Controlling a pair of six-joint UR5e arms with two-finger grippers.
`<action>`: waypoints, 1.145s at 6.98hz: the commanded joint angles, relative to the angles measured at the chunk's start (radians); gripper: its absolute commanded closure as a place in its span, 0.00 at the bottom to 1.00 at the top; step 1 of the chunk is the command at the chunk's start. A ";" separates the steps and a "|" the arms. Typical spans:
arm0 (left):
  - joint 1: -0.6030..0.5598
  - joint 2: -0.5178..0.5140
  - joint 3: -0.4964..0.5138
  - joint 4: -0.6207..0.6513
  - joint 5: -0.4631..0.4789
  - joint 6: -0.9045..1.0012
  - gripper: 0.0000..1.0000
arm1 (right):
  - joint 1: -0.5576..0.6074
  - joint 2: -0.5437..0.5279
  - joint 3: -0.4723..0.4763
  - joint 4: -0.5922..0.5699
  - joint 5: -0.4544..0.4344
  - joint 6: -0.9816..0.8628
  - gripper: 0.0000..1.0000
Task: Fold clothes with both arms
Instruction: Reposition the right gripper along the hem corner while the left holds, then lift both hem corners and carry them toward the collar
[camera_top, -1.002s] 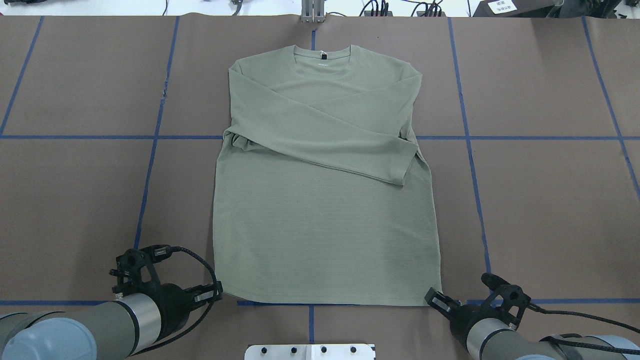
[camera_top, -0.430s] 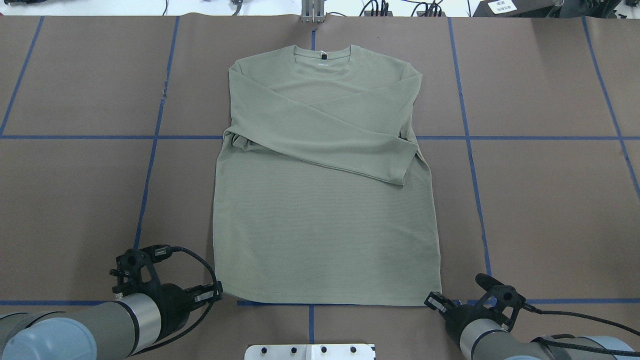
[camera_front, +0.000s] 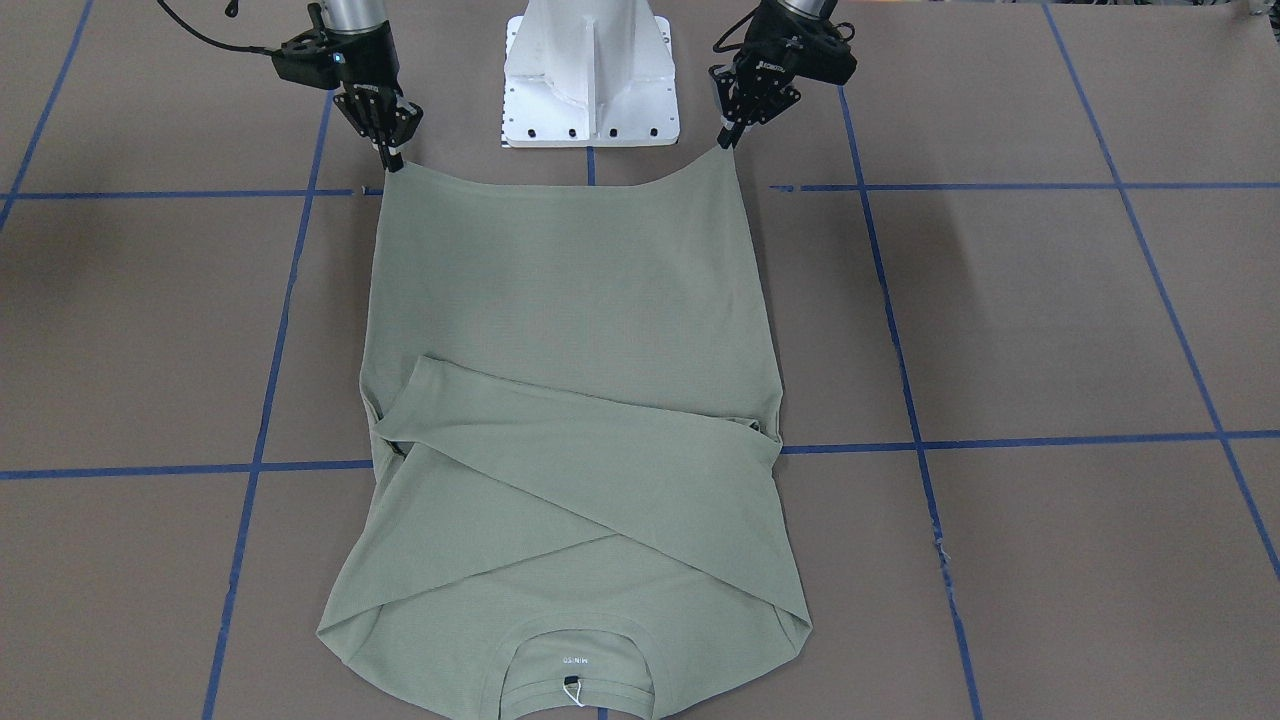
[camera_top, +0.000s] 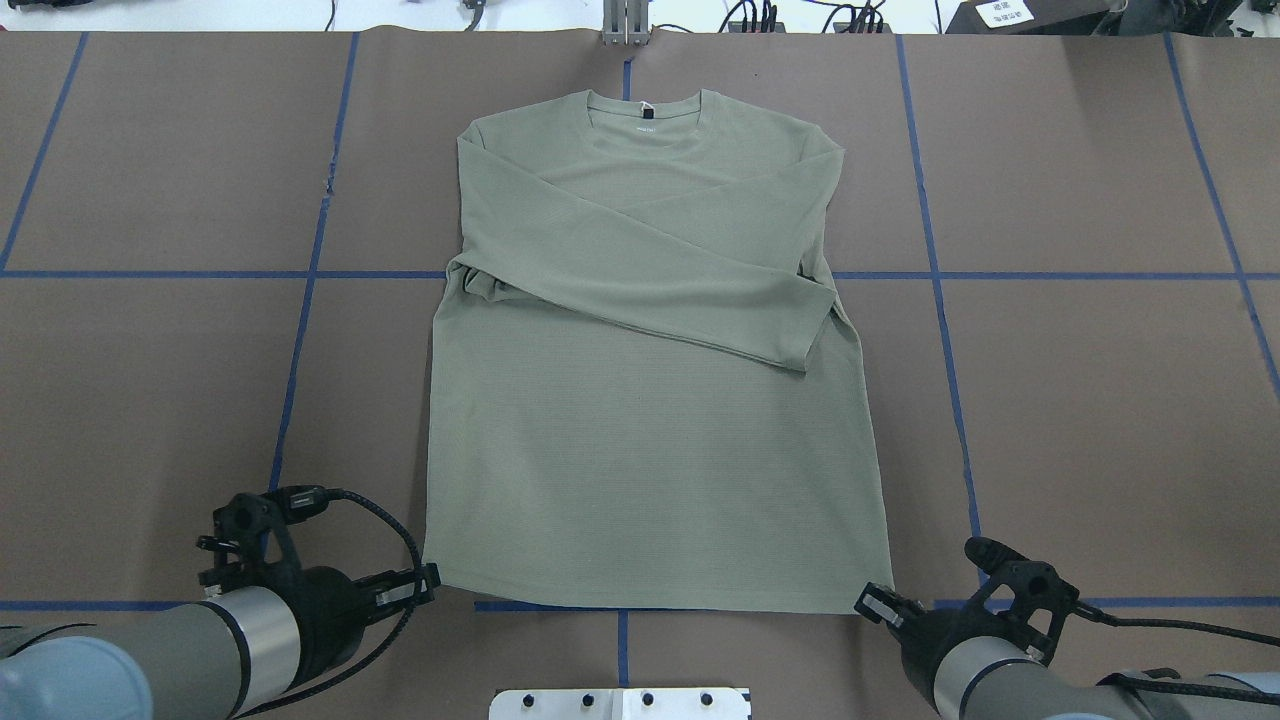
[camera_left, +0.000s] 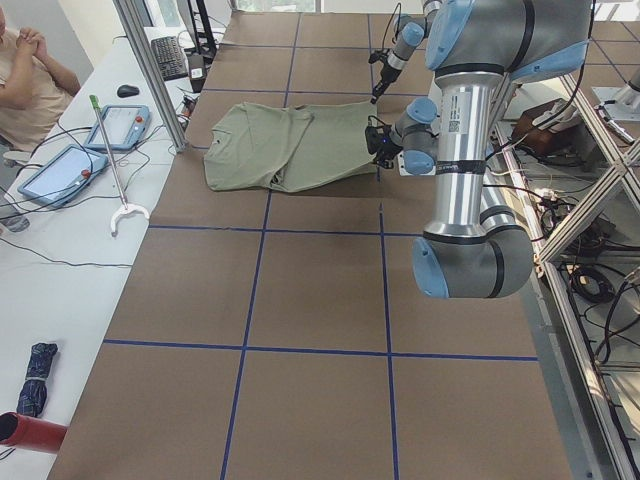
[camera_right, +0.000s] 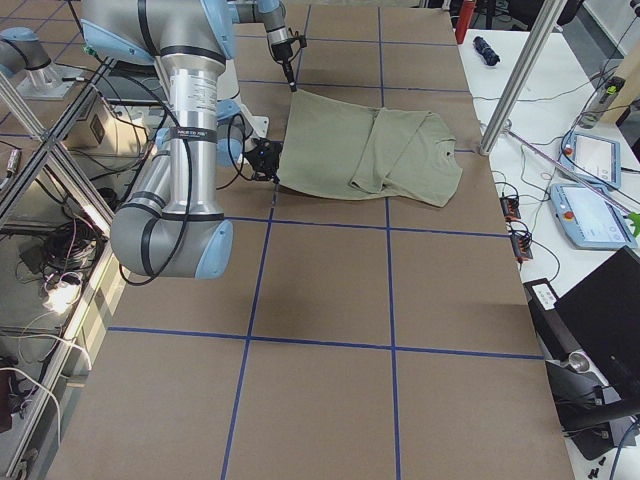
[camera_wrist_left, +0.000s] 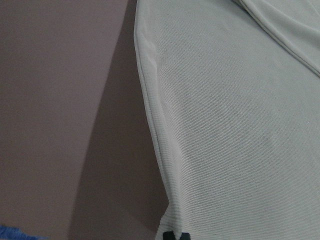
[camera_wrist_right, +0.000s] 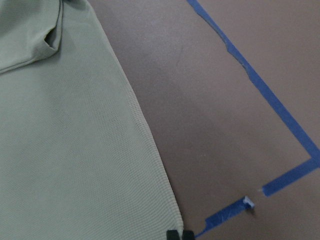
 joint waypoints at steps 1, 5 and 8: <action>0.014 0.117 -0.219 0.075 -0.070 0.001 1.00 | -0.109 0.002 0.360 -0.336 0.067 -0.001 1.00; -0.050 -0.034 -0.364 0.336 -0.265 0.175 1.00 | 0.104 0.204 0.385 -0.532 0.222 -0.244 1.00; -0.414 -0.302 -0.006 0.339 -0.381 0.483 1.00 | 0.478 0.467 0.067 -0.526 0.396 -0.530 1.00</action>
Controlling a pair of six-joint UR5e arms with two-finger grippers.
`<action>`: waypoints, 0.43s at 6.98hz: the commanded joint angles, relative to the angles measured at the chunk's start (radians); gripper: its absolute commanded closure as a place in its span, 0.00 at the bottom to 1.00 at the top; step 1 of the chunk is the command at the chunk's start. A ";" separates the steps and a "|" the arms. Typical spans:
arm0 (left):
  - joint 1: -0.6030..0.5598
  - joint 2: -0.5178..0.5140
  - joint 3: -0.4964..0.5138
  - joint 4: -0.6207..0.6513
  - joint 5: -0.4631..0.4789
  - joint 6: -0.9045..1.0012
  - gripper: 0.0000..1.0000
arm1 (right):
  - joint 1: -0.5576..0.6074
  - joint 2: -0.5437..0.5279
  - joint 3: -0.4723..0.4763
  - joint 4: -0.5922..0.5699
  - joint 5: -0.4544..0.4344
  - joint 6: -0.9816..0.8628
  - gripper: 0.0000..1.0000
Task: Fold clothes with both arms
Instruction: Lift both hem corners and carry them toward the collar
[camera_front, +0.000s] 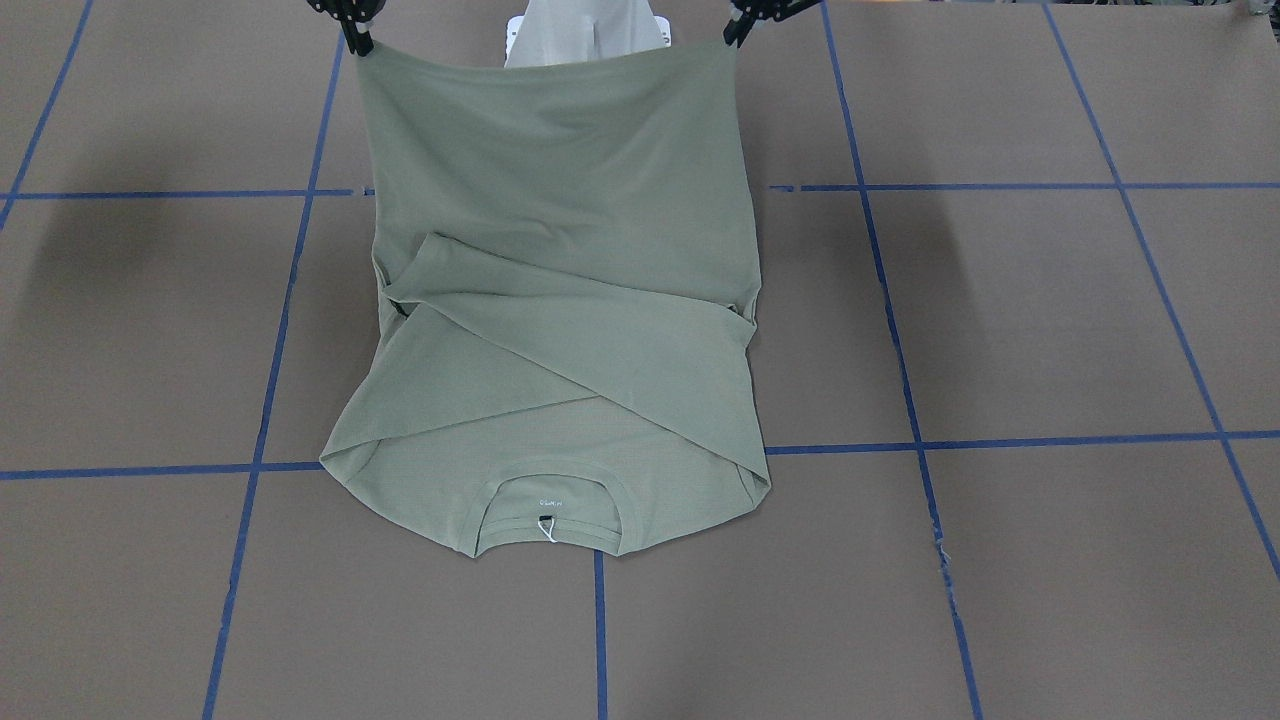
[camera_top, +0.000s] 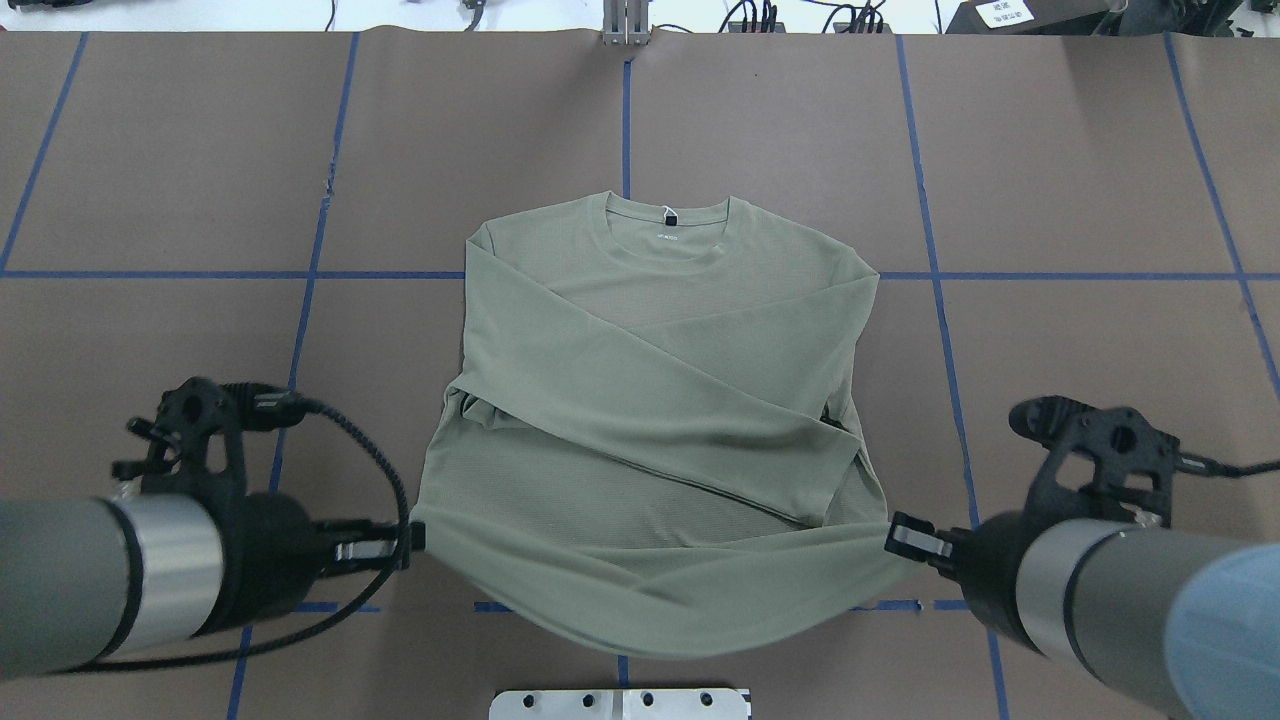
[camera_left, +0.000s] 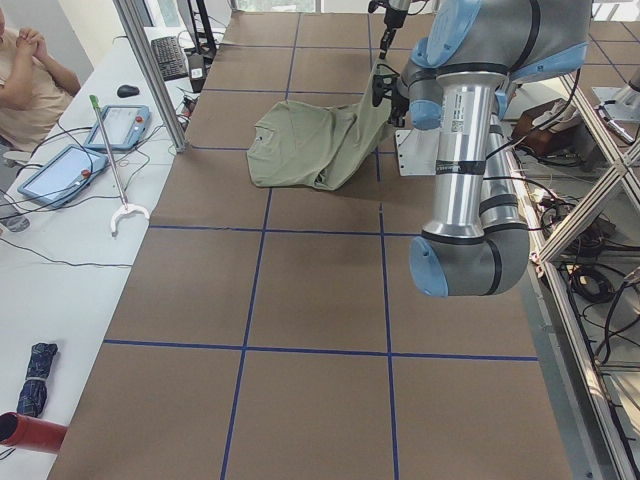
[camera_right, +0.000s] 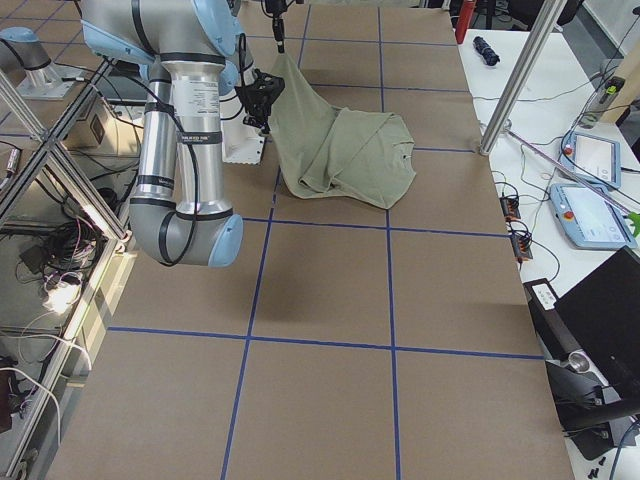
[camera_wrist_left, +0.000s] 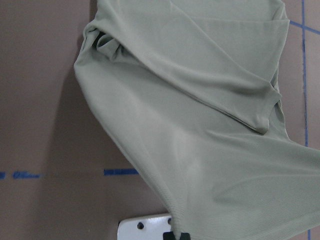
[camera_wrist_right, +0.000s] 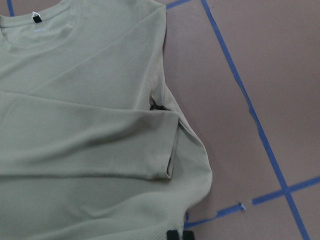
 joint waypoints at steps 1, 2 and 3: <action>-0.273 -0.142 0.214 0.000 -0.141 0.204 1.00 | 0.252 0.155 -0.243 0.010 0.111 -0.180 1.00; -0.335 -0.204 0.306 -0.002 -0.145 0.238 1.00 | 0.325 0.177 -0.291 0.010 0.122 -0.238 1.00; -0.356 -0.258 0.399 -0.011 -0.139 0.242 1.00 | 0.390 0.201 -0.389 0.084 0.138 -0.285 1.00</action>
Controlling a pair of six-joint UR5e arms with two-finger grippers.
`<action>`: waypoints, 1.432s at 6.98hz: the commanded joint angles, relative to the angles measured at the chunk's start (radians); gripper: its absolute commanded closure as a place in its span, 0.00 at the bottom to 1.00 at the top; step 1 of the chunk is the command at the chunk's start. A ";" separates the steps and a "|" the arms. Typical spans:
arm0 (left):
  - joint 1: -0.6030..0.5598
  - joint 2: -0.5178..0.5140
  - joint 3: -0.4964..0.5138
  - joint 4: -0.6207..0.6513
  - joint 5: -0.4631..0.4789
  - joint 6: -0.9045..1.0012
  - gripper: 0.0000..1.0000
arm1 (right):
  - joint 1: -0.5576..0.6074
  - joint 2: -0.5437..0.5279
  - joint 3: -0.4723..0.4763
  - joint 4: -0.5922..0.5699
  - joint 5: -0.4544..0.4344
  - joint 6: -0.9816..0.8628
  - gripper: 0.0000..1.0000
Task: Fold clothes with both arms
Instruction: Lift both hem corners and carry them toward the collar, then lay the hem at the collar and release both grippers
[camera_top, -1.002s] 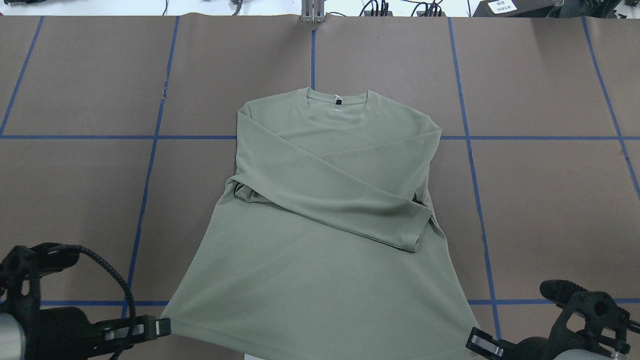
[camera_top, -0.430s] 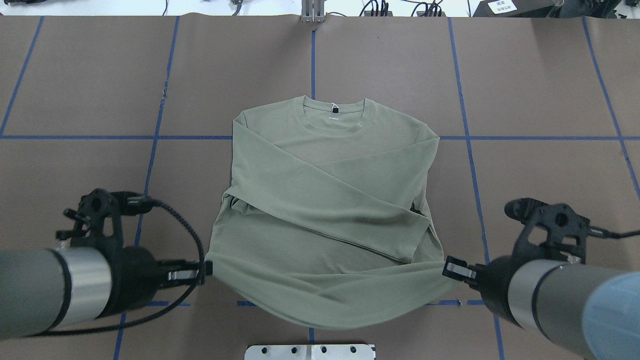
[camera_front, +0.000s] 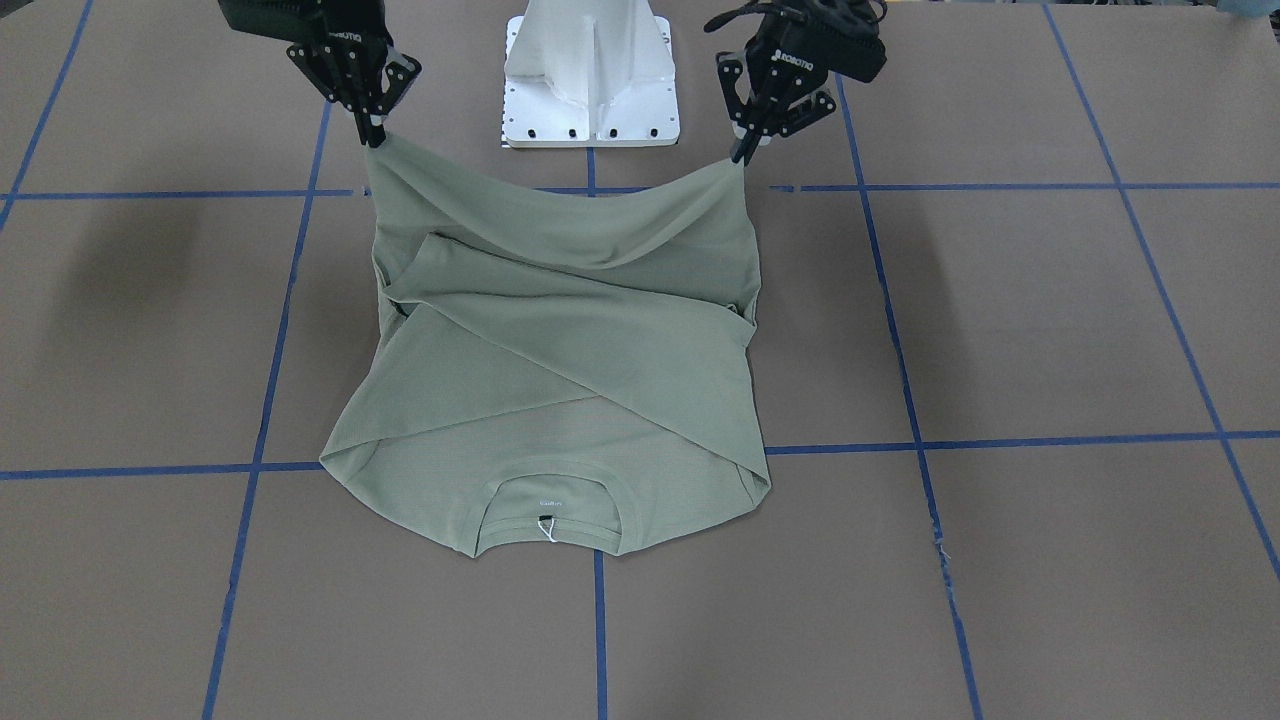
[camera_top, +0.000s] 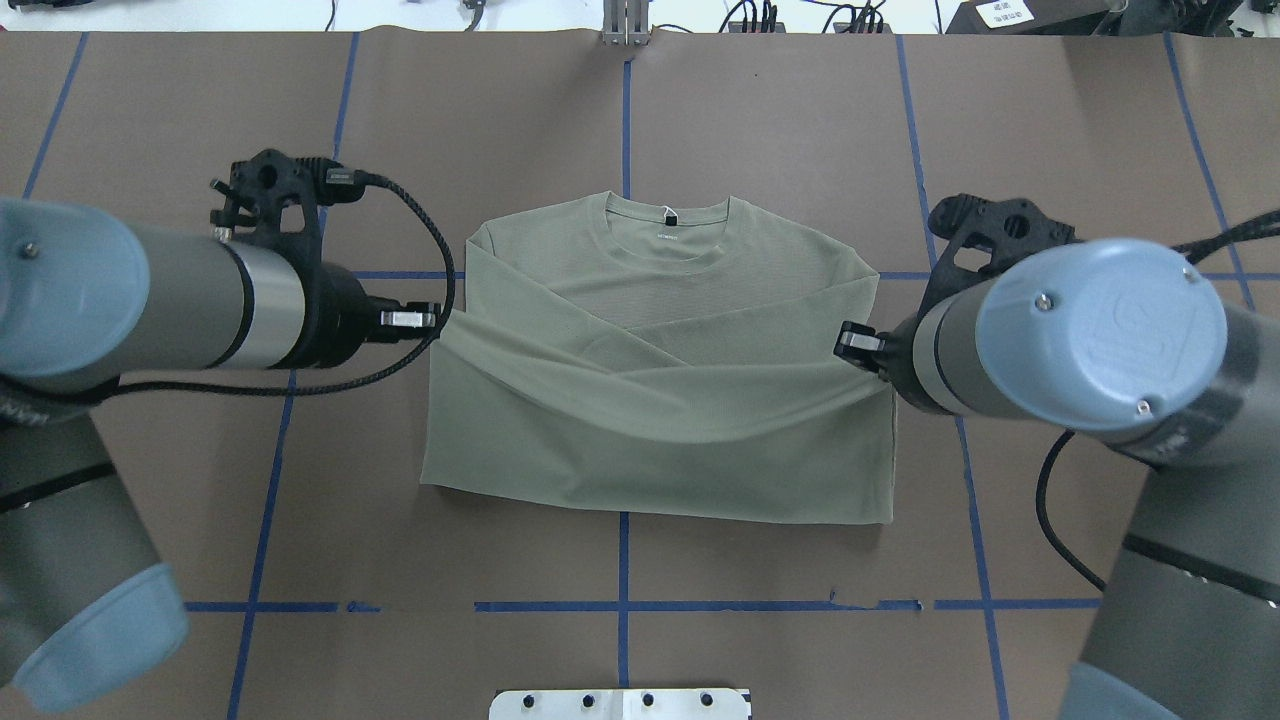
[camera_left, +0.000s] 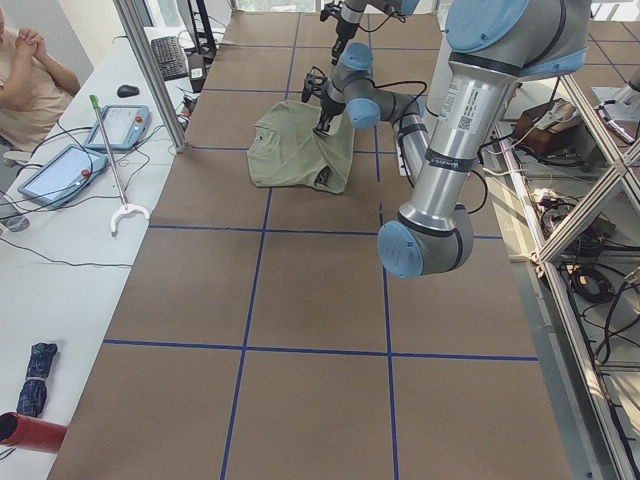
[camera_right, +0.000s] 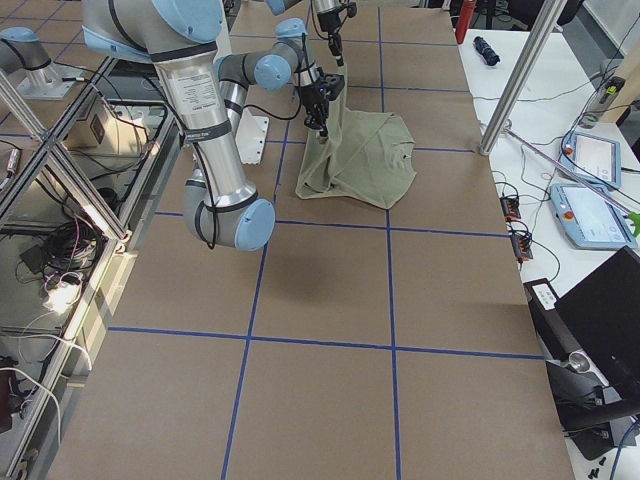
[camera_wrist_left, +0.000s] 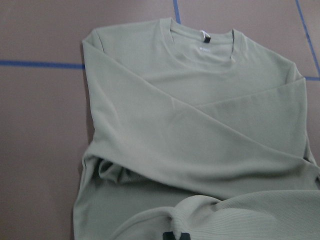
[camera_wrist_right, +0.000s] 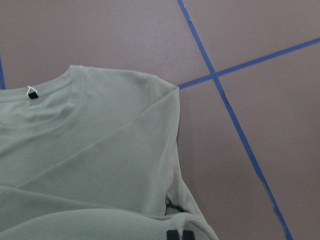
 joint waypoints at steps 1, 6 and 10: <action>-0.072 -0.107 0.199 -0.041 -0.005 0.034 1.00 | 0.154 0.041 -0.249 0.190 0.073 -0.117 1.00; -0.075 -0.245 0.771 -0.414 0.113 0.071 1.00 | 0.253 0.172 -0.813 0.573 0.083 -0.214 1.00; -0.075 -0.244 0.796 -0.442 0.113 0.145 0.95 | 0.251 0.160 -0.837 0.578 0.085 -0.239 0.77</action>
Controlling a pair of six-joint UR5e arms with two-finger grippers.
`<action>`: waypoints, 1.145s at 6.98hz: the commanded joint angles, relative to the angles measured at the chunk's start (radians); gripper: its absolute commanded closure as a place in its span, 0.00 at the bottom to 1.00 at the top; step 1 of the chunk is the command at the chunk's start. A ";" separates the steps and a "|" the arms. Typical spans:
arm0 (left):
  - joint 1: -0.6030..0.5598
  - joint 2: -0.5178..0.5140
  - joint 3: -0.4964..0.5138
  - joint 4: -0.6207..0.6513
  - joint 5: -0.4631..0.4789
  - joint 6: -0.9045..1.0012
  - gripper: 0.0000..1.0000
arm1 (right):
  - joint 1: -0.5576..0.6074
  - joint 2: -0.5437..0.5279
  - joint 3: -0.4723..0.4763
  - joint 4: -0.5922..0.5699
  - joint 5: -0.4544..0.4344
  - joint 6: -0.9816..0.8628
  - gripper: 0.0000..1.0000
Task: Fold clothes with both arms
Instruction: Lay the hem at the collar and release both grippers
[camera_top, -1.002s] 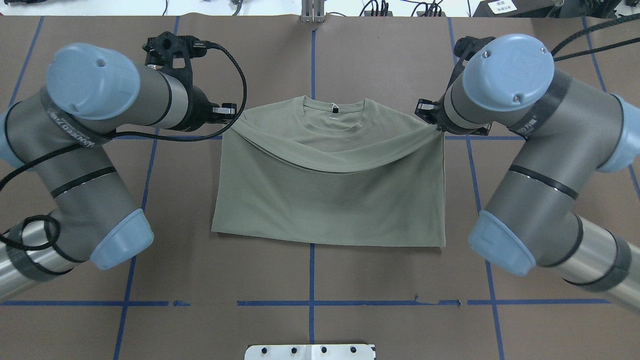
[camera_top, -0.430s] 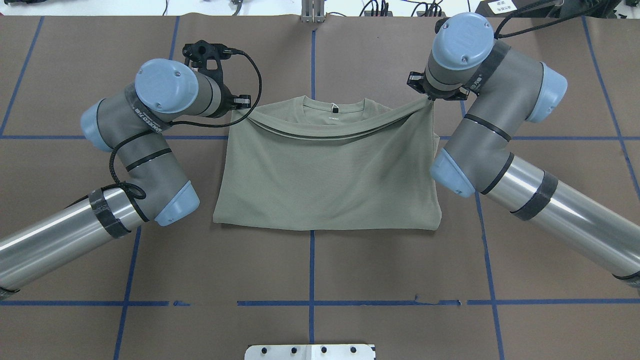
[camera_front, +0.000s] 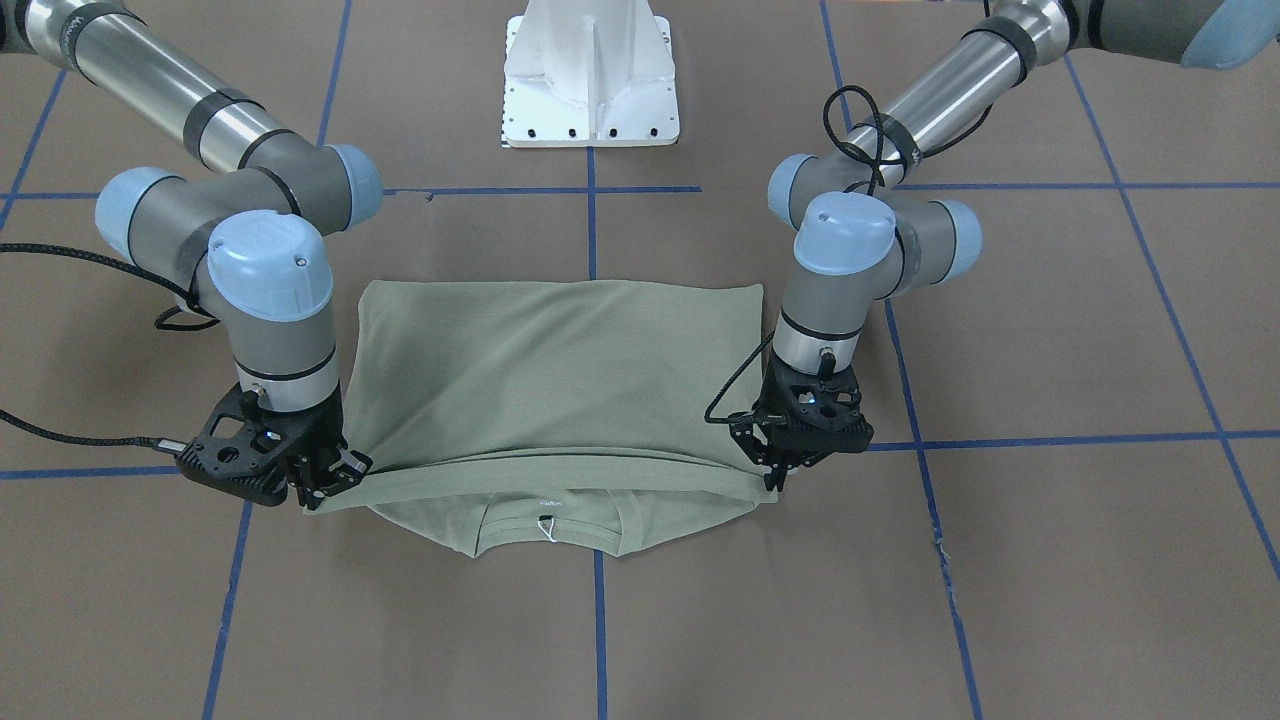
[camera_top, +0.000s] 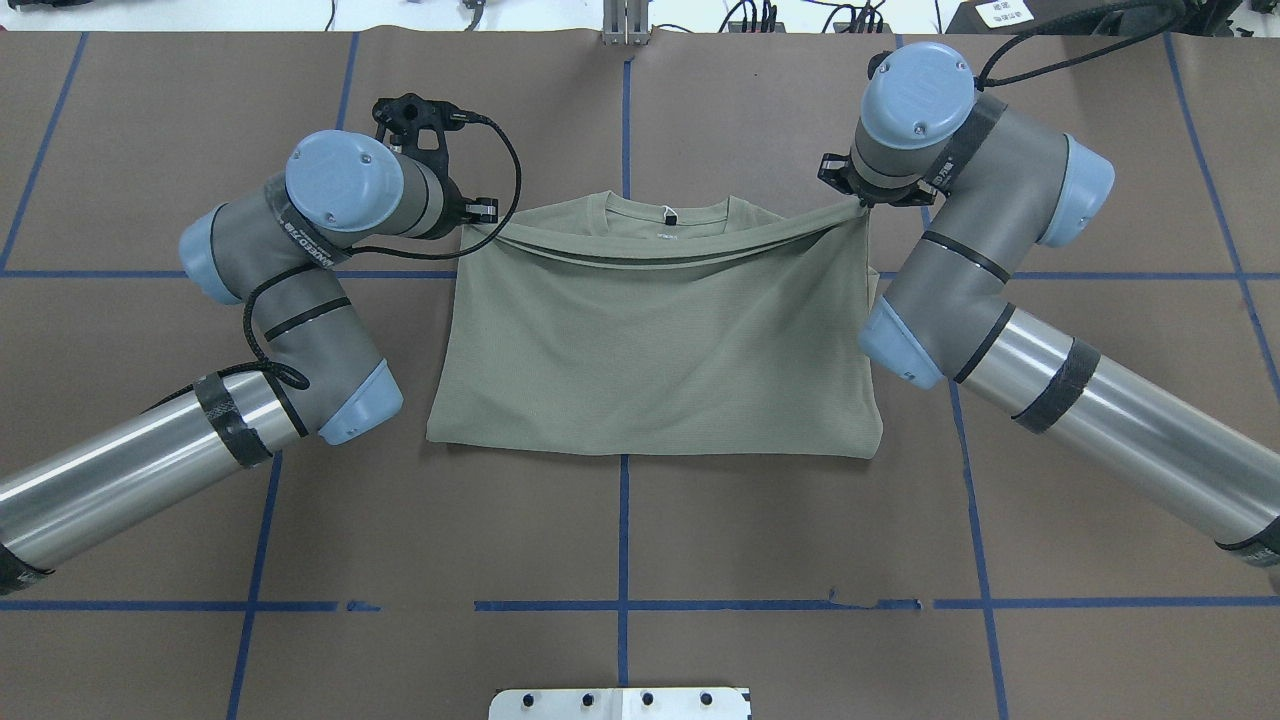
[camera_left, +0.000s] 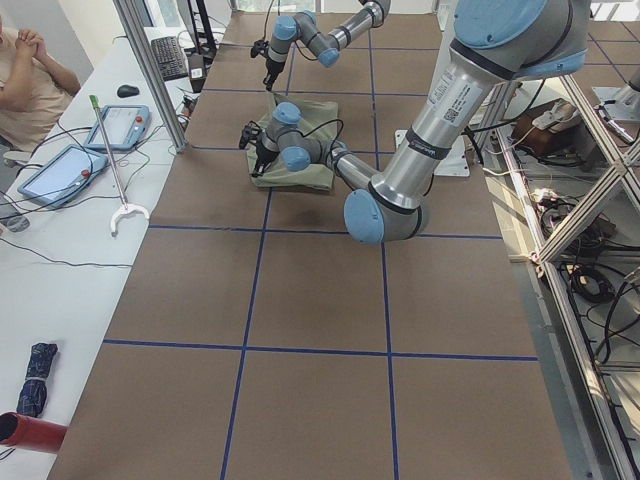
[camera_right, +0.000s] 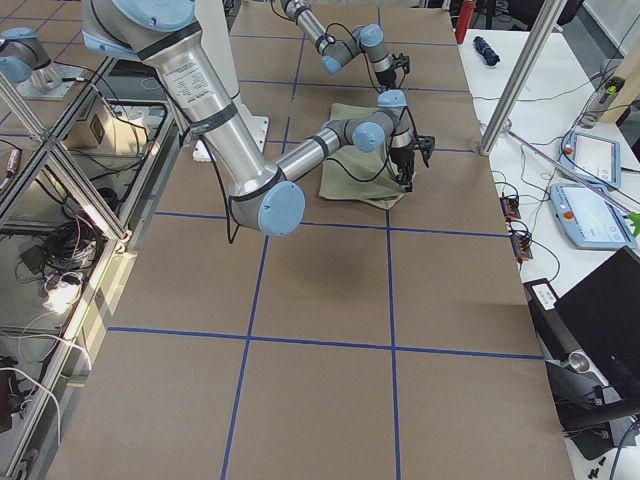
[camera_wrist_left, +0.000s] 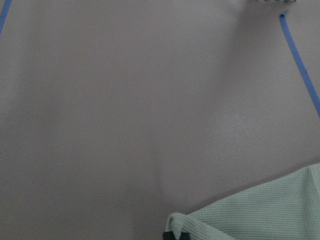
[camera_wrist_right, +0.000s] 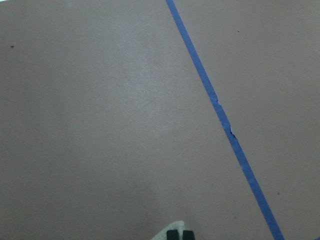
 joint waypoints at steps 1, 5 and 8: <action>-0.001 0.011 -0.003 -0.037 -0.001 0.037 0.43 | 0.000 -0.008 0.005 0.005 0.001 -0.005 0.19; 0.086 0.233 -0.325 -0.053 -0.058 0.066 0.00 | -0.005 -0.058 0.121 0.005 0.030 -0.026 0.00; 0.224 0.408 -0.432 -0.175 0.006 -0.148 0.17 | -0.009 -0.058 0.123 0.006 0.029 -0.025 0.00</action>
